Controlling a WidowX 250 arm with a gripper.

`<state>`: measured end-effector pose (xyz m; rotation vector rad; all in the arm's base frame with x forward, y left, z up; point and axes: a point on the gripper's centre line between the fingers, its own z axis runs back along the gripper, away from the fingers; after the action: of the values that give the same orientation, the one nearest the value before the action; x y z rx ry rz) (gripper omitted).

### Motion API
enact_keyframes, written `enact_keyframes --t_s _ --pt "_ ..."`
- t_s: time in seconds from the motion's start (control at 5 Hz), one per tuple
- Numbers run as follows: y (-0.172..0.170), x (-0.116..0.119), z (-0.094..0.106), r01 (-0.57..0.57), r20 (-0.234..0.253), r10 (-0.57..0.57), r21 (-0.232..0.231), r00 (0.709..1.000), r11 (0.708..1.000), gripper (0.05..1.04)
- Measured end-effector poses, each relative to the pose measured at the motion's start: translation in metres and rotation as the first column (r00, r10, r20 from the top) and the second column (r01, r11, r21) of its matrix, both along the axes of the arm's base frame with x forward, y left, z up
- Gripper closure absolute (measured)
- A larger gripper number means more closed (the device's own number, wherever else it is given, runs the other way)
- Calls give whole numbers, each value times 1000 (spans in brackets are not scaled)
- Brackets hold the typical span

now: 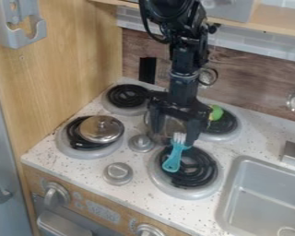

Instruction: Cover the silver pot with the silver lid

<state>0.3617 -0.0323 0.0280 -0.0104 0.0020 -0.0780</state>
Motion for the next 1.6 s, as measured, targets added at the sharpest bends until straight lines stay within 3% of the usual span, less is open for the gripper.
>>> enact_keyframes --t_s 0.2,0.4,0.6,0.8,1.0,1.4,1.6 --pt "0 -8 -15 2 -47 -2 5 999 1000 84" --pt "9 -15 -28 -4 -39 4 9 999 1000 84" --pt "56 -9 -28 -115 3 116 -22 993 993 84" --pt "88 -2 -22 -190 40 191 -22 981 982 84" --pt "113 16 -9 -242 108 246 -49 963 969 84" --pt "142 36 -19 -314 134 316 -32 939 949 84" --pt "148 44 -34 -339 119 338 -15 934 941 84"
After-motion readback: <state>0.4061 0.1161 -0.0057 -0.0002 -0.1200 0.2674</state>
